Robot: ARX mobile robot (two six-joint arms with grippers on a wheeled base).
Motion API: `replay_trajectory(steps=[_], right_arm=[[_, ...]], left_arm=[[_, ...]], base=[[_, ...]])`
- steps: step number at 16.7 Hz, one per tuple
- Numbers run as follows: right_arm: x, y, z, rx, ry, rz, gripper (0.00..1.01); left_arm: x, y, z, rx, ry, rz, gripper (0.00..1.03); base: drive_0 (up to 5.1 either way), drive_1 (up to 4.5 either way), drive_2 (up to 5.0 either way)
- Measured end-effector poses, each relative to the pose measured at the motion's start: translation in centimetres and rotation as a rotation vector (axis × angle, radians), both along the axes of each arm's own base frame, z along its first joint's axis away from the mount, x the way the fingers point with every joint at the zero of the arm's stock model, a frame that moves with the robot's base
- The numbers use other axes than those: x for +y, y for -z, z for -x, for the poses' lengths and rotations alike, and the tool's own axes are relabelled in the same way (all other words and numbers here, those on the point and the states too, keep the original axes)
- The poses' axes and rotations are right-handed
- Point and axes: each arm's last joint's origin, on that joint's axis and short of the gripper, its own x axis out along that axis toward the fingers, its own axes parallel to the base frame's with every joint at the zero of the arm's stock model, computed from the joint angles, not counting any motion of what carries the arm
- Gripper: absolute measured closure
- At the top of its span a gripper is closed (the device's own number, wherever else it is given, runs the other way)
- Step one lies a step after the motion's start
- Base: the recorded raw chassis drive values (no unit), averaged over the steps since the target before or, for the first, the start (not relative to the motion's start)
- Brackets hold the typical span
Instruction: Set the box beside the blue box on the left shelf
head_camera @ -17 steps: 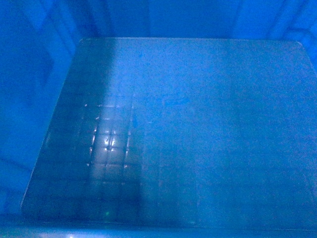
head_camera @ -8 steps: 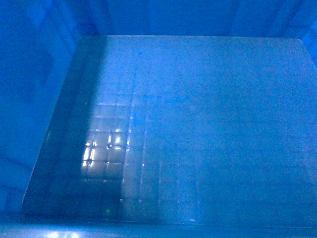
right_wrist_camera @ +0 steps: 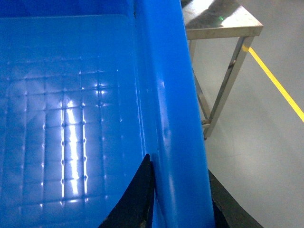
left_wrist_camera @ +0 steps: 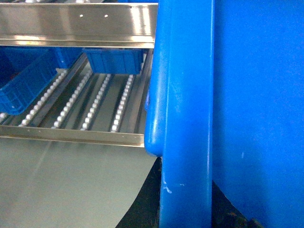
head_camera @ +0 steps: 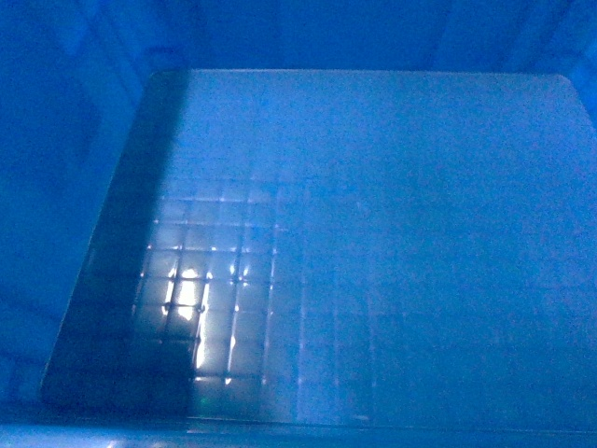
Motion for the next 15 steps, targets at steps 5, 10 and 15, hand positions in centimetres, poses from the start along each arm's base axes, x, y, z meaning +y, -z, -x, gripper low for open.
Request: replay_trajectory(steps=[5,10,15], right_arm=[[0.00,-0.02,-0.01,-0.002,0.000,-0.001,0.84],[0.00,-0.03,0.00,-0.003,0.000,-0.001,0.84],[0.00,0.00,0.00,0.000,0.000,0.000,0.84]], left_arm=[[0.00,-0.01,0.00,-0.001,0.000,0.001,0.94],[-0.01,-0.02,0.00,-0.002,0.000,0.001,0.94],[-0.01,-0.01,0.00,-0.001,0.001,0.000,0.94]], base=[[-4.7,1.58,3.5],[-4.7,1.58,3.5],[-4.7,1.58,3.5]])
